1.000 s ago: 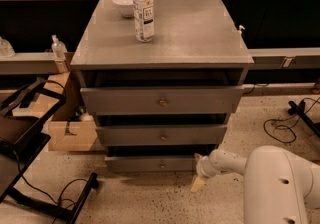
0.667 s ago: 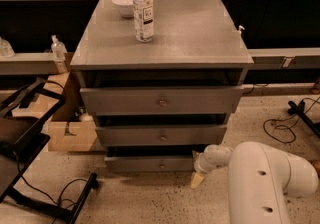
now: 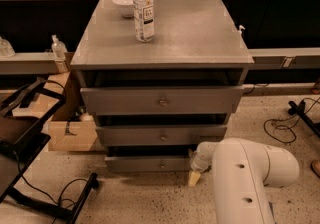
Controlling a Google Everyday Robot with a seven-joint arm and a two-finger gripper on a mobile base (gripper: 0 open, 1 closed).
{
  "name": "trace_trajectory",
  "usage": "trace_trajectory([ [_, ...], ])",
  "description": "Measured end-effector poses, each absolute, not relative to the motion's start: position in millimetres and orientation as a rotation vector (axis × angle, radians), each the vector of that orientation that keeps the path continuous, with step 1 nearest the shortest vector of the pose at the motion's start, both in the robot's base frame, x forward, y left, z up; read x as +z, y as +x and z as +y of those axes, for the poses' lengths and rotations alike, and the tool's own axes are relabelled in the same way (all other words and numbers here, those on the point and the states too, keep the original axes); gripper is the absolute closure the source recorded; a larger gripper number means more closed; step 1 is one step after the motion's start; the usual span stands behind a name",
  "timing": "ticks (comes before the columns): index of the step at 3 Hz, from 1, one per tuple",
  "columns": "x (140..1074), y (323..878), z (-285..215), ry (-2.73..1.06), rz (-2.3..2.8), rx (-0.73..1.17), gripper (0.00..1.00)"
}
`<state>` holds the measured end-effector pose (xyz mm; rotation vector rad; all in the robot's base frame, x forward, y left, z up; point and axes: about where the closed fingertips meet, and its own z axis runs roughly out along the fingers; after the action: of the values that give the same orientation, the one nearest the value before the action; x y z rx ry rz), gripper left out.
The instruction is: Open bottom drawer
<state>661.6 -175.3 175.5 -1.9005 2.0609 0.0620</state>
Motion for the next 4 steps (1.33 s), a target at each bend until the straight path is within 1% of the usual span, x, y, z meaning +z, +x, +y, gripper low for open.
trace_trajectory([
  [1, 167.3, 661.3, -172.7, -1.914, 2.057, 0.058, 0.17],
  [2, 163.7, 657.3, -170.2, -1.924, 2.069, 0.035, 0.48],
  [3, 180.7, 652.4, -165.0, -1.926, 2.063, -0.017, 0.71],
  [4, 186.4, 651.5, -164.3, -1.928, 2.061, -0.023, 0.99],
])
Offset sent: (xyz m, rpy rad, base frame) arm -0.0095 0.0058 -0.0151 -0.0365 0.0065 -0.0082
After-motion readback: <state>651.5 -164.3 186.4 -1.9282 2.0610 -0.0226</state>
